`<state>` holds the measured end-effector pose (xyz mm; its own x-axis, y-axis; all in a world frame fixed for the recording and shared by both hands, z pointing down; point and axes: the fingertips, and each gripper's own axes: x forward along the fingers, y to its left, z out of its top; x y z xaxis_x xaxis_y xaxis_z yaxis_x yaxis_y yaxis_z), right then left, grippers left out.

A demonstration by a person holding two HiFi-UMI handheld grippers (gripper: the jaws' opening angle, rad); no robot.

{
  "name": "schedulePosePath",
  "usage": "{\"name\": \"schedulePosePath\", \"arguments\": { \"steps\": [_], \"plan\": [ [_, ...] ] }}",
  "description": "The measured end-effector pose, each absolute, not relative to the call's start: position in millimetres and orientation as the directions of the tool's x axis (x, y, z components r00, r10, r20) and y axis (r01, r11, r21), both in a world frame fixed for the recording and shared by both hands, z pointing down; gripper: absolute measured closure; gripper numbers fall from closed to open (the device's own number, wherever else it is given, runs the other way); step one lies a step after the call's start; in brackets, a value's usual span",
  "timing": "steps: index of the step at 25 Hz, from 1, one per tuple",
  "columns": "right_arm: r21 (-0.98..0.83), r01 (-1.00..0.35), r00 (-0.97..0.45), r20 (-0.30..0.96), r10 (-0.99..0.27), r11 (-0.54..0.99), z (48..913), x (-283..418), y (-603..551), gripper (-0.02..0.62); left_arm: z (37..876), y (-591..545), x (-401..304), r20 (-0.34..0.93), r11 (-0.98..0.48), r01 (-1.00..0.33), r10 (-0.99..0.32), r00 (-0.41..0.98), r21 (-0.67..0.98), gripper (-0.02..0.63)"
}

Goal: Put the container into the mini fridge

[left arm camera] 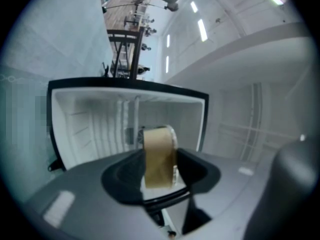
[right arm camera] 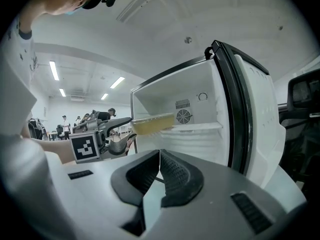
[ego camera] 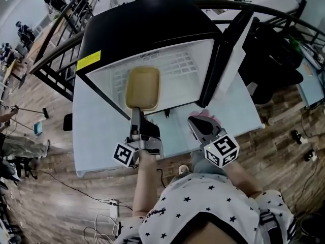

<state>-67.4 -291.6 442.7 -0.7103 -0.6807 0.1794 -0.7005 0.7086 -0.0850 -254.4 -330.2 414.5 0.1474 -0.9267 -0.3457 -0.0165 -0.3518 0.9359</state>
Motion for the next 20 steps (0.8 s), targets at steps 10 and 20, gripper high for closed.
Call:
{"name": "schedulePosePath", "arguments": {
  "steps": [10,20],
  "plan": [
    [-0.099,-0.661,-0.749,0.161,-0.643,0.744,443,-77,-322,0.574,422,-358,-255,-0.305,-0.308,-0.014,-0.948,0.095,0.951,0.407],
    [-0.108,-0.646,-0.762,0.151,-0.630,0.755,443,-77,-348,0.574,418,-387,-259,-0.285,-0.286,-0.034,-0.958,0.044,0.958,0.407]
  ]
}}
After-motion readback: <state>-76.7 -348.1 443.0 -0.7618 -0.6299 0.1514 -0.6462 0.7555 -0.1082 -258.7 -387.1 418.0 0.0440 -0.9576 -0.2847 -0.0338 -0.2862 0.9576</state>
